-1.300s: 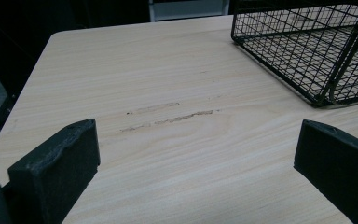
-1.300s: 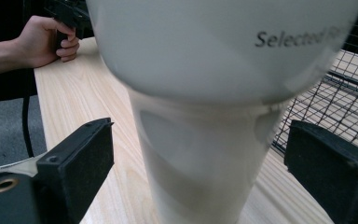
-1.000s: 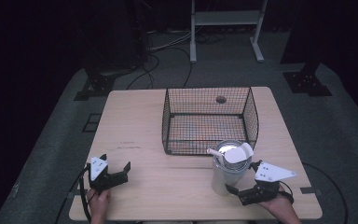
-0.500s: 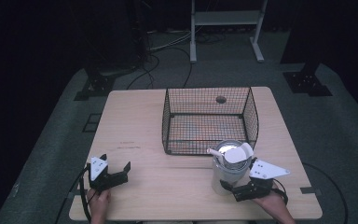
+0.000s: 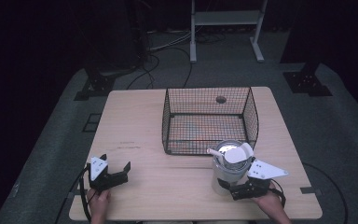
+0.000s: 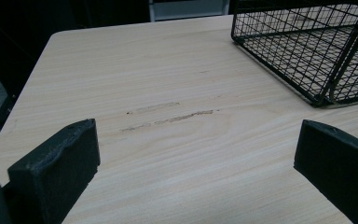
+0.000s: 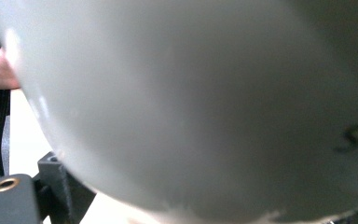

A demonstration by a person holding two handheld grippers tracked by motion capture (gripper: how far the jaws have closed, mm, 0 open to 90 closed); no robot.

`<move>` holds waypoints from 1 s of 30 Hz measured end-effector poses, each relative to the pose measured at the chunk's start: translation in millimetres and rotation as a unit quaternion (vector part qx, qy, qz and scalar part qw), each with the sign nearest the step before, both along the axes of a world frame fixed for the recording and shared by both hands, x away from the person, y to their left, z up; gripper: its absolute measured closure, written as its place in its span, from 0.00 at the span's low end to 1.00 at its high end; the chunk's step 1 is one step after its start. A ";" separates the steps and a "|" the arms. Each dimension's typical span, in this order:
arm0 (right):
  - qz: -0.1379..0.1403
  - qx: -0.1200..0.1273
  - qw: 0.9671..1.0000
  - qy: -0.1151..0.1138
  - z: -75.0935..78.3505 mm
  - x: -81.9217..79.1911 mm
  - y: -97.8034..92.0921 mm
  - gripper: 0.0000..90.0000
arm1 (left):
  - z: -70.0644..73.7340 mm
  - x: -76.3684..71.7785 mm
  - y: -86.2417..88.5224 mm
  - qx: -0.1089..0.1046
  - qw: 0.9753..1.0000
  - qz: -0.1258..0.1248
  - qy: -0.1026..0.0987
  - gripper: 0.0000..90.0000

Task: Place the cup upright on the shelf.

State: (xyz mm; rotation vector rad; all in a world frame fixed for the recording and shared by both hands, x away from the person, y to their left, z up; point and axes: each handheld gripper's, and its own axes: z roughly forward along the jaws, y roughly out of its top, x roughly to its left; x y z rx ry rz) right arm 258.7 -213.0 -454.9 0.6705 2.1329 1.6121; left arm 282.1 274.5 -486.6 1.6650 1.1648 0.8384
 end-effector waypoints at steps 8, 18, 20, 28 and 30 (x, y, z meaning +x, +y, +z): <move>0.004 0.004 1.000 0.002 0.3 0.3 -0.6 0.09 | 0.0 0.0 0.3 -0.002 1.000 0.000 0.000 0.00; 0.016 0.019 1.000 0.012 5.3 4.1 -0.1 0.09 | 0.0 0.1 0.7 -0.003 1.000 0.000 0.000 0.00; 0.017 0.020 1.000 0.012 7.0 4.4 0.3 0.09 | 0.0 0.1 0.7 -0.003 1.000 0.000 0.000 0.00; 0.023 0.030 0.999 -0.004 24.5 9.6 3.4 0.09 | 0.0 0.1 0.9 -0.003 1.000 0.000 0.000 0.00; 0.028 0.031 0.999 -0.006 31.0 11.5 5.9 0.09 | 0.0 0.2 0.9 -0.003 1.000 -0.001 0.000 0.00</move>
